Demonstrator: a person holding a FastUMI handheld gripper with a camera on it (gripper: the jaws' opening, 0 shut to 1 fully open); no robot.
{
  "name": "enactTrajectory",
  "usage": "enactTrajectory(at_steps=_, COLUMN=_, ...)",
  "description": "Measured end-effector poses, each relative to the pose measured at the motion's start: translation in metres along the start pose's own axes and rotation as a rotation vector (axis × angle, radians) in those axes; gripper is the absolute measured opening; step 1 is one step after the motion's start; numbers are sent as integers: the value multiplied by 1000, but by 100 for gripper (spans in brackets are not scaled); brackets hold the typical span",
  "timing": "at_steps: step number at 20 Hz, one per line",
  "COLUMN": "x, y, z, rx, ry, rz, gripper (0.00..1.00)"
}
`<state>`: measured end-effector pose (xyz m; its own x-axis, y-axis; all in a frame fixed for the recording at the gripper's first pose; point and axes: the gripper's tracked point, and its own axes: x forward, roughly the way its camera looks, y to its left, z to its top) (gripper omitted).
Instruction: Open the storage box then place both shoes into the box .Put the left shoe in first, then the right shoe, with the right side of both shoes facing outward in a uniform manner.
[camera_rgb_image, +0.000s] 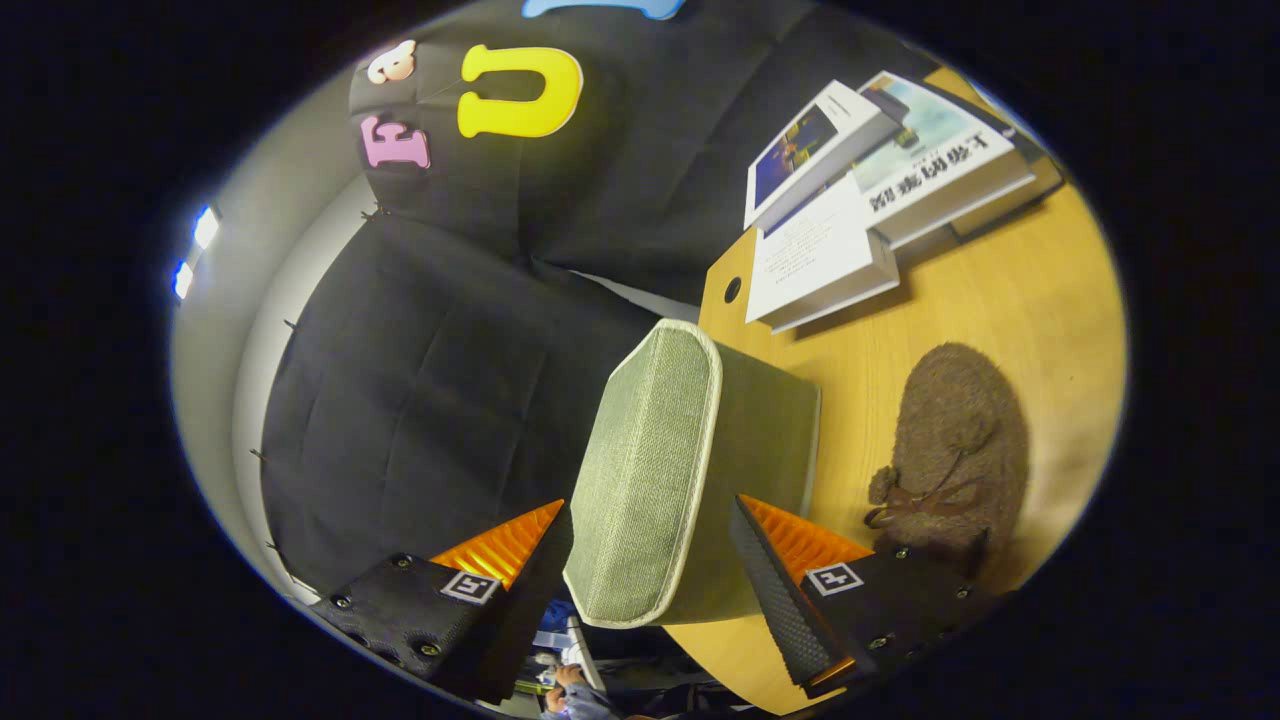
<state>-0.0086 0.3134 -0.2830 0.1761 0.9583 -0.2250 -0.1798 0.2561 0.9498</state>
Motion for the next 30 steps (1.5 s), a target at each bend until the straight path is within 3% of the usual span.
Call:
enactTrajectory(at_steps=9, x=34, y=-24, z=-13, rx=111, ry=74, rz=94, gripper=95)
enactTrajectory(at_steps=11, x=28, y=-16, z=-11, rx=138, ry=69, rz=130, gripper=87)
enactTrajectory(at_steps=12, x=28, y=-8, z=-12, rx=156, ry=72, rz=162, gripper=75)
enactTrajectory(at_steps=14, x=22, y=2, z=-10, rx=145, ry=70, rz=217, gripper=69)
enactTrajectory(at_steps=15, x=19, y=3, z=-10, rx=134, ry=63, rz=223, gripper=57)
enactTrajectory(at_steps=16, x=15, y=7, z=-7, rx=139, ry=57, rz=239, gripper=31)
enactTrajectory(at_steps=18, x=11, y=10, z=-7, rx=155, ry=55, rz=249, gripper=18)
enactTrajectory(at_steps=25, x=4, y=47, z=-11, rx=124, ry=85, rz=264, gripper=18)
enactTrajectory(at_steps=30, x=18, y=28, z=-27, rx=39, ry=142, rz=107, gripper=18)
